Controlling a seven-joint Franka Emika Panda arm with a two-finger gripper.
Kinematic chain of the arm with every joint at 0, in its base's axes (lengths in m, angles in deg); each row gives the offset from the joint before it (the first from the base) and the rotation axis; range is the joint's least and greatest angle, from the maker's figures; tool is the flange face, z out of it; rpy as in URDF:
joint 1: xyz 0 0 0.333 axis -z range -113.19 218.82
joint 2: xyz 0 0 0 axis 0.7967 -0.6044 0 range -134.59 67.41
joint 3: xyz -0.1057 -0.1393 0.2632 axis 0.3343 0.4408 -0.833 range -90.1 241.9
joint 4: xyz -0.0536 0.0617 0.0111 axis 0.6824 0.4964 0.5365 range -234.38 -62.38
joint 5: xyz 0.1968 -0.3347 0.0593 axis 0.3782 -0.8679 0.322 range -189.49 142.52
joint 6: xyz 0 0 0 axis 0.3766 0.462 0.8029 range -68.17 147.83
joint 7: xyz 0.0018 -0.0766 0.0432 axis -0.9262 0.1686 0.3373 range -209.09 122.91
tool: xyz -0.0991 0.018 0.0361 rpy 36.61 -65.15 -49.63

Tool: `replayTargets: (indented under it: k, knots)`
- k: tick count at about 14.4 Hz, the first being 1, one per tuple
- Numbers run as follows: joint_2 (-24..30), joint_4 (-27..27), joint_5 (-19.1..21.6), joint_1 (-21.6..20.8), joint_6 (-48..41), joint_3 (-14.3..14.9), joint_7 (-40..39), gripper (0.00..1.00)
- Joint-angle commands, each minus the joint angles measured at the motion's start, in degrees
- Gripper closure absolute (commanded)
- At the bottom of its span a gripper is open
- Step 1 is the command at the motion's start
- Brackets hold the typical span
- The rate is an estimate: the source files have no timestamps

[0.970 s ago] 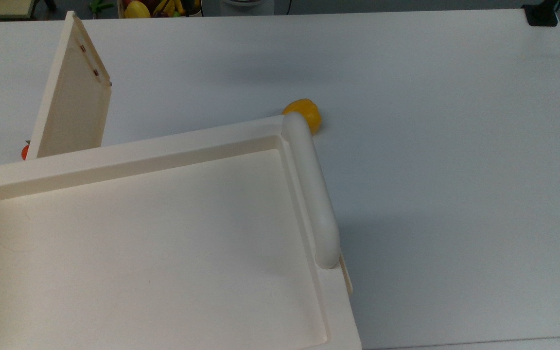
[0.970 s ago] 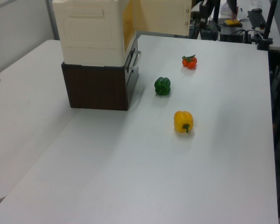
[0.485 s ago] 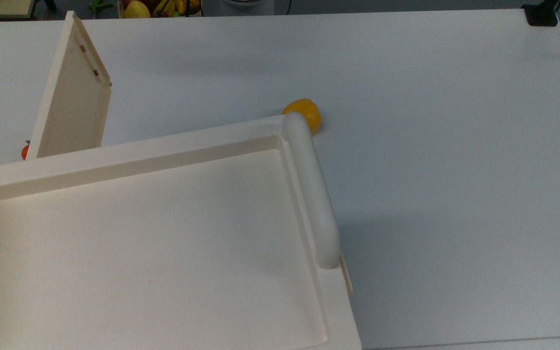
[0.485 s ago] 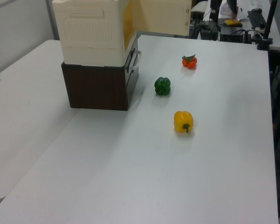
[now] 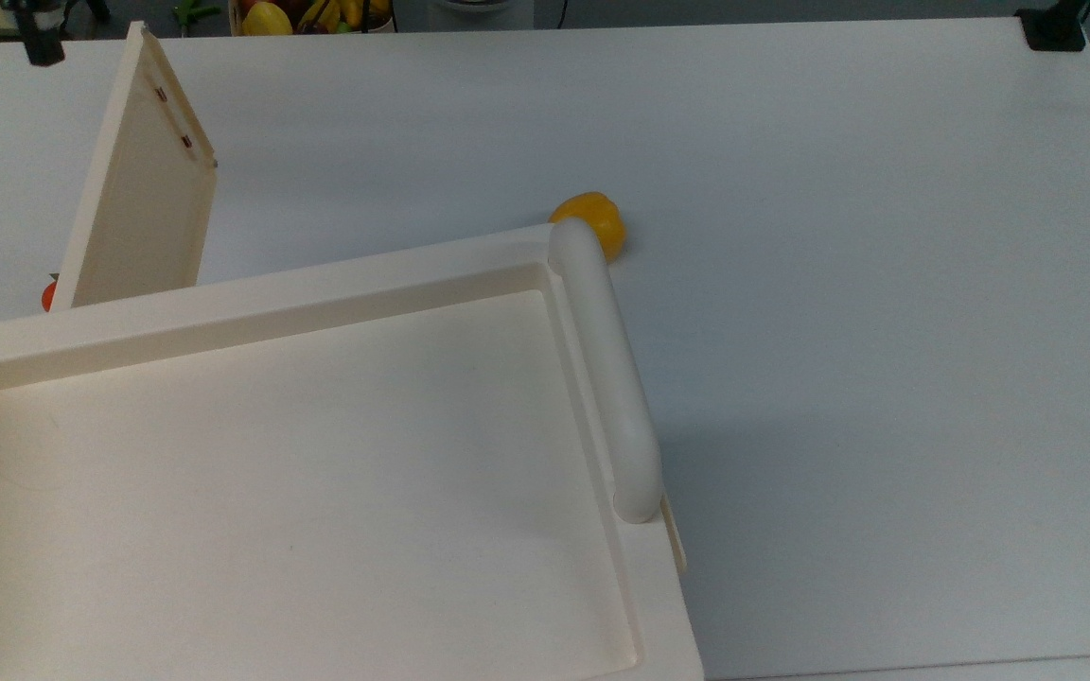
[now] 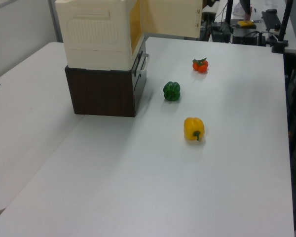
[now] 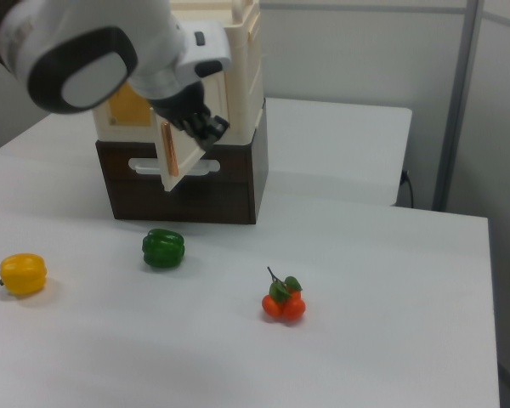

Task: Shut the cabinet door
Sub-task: 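Move the gripper down to the outer face of the open cream door, then push the door with the gripper, swinging it shut against the cabinet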

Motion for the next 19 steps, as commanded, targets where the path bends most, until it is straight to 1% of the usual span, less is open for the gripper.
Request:
replayTargets:
  k: [1,3,7,8,10,12,14,16,19]
  knots:
    - [-2.6,-0.6,3.7,-1.7,6.5,0.5,-0.6,1.0]
    - [-3.1,-0.8,5.3,-2.2,7.7,0.1,-1.0,1.0]
    - [-3.7,-0.7,5.9,-4.5,7.8,-0.1,-1.0,1.0]
    - [-3.7,-0.7,6.4,-4.7,7.8,-0.4,-1.0,1.0]
    - [-4.4,-0.4,8.6,-4.7,7.8,-1.6,-1.1,1.0]
    - [-4.9,-0.3,9.4,-4.9,8.0,-2.3,-1.2,1.0]
    - [-5.1,-0.3,9.7,-4.9,8.1,-4.2,-1.2,1.0]
    - [-5.6,-0.2,10.7,-5.0,8.2,-5.5,-1.2,1.0]
    - [-6.3,-0.2,11.5,-5.0,11.9,-8.7,-0.8,1.0]
